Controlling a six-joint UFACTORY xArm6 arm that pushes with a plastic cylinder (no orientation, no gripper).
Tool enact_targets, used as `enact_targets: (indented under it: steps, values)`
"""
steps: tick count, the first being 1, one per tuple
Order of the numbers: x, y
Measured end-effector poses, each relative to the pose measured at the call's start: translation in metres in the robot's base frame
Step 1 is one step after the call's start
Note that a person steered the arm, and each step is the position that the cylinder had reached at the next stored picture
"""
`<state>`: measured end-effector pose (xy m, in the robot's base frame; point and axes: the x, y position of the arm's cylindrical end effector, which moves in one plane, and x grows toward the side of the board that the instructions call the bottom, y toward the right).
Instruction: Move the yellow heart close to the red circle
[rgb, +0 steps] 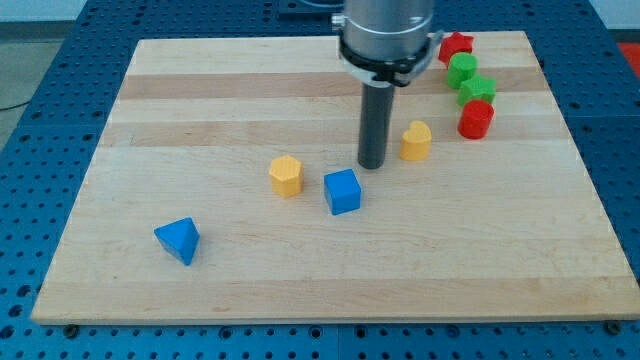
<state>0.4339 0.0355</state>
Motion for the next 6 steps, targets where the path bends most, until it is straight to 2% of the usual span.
enact_targets:
  steps: [2,6]
  values:
    - [-0.019,0.029]
    - [-0.019,0.098]
